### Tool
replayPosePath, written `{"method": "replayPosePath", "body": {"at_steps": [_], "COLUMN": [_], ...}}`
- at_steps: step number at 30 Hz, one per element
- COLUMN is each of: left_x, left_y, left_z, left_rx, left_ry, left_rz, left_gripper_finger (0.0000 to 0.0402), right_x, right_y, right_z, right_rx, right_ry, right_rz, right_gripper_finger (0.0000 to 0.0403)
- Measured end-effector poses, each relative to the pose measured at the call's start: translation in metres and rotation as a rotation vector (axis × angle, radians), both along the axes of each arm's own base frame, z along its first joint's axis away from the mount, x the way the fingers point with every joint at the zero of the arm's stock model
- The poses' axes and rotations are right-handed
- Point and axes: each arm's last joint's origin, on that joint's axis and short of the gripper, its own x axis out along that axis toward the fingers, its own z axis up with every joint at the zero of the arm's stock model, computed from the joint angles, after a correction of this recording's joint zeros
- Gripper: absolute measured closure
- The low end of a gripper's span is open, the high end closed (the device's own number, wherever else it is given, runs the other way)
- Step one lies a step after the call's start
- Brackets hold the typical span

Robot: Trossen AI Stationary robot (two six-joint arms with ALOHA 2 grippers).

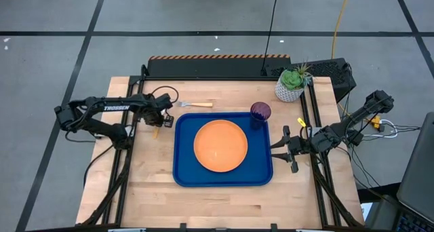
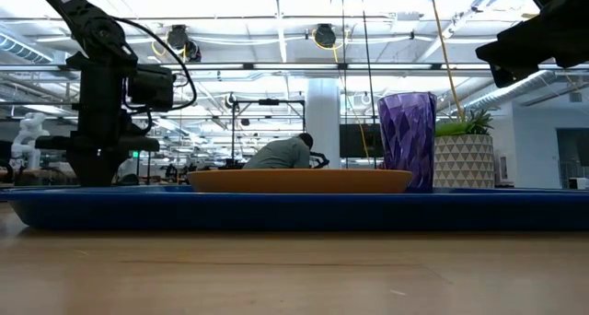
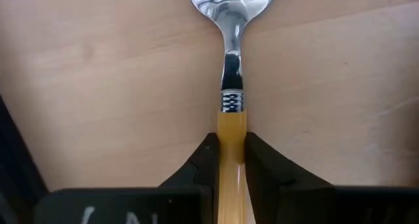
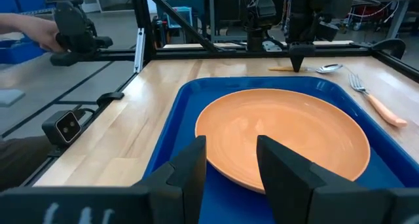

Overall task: Pick and place plate/cup/fork/spoon on tray
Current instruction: Put the orange spoon to the left of the orange plate on the blue tray

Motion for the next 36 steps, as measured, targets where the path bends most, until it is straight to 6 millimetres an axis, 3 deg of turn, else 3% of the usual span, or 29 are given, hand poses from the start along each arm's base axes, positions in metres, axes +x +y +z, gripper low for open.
{"method": "replayPosePath", "body": {"at_steps": [6, 13, 28, 36], "left_x": [0.002, 0.013, 0.036, 0.06], "left_y": [0.001, 0.005, -0.033, -0.05], "left_z": [0.003, 0.026, 0.039, 0.067], "left_rx": [-0.008, 0.036, -0.063, -0.075], "left_ry": [-0.007, -0.065, -0.178, -0.282], "left_rz": [-0.028, -0.05, -0.087, -0.036], "left_gripper_finger": [0.0353, 0.0354, 0.0354, 0.0354], "right_x": [0.0, 0.0, -0.001, -0.003], "right_y": [0.0, 0.0, -0.001, 0.0], "right_z": [0.0, -0.001, -0.006, -0.011], "right_rx": [0.0, 0.004, 0.055, 0.105], "right_ry": [0.0, 0.008, 0.063, 0.13], "right_rz": [0.0, -0.002, -0.018, 0.022], "right_gripper_finger": [0.0273, 0.0273, 0.0273, 0.0273]}}
